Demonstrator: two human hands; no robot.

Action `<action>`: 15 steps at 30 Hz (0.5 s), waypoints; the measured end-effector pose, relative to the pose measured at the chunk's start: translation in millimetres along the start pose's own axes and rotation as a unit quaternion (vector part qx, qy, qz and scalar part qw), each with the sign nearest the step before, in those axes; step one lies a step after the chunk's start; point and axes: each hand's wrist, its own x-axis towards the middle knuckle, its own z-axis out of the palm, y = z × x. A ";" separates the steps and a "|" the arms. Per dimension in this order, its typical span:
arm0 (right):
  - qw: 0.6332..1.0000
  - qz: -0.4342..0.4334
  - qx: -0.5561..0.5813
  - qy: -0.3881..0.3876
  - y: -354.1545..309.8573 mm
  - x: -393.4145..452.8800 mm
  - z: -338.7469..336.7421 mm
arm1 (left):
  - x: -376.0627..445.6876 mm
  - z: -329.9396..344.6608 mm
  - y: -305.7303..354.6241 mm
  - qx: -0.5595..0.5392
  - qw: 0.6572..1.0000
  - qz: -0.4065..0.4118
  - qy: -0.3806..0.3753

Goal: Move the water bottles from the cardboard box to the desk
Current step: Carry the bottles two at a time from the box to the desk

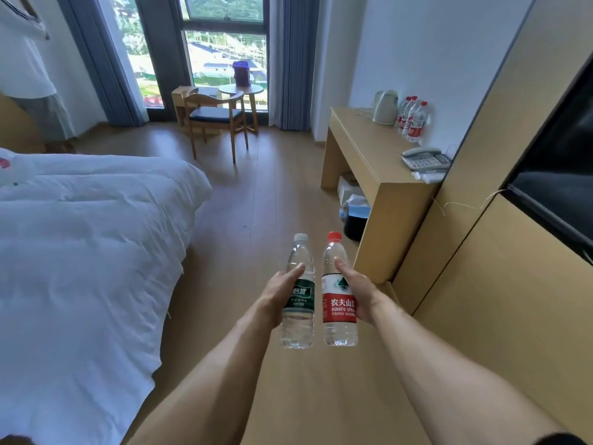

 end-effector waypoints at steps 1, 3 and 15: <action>1.000 -0.005 0.002 0.000 -12.0 14.7 4.0 | 15.9 -5.0 12.9 0.001 1.000 0.001 -0.005; 1.000 -0.015 0.000 -0.002 -32.9 40.9 10.2 | 44.5 -12.8 36.2 0.004 1.000 0.005 -0.011; 0.999 -0.011 0.035 0.033 -110.2 189.5 4.6 | 198.3 -40.7 111.1 0.006 0.999 -0.019 -0.027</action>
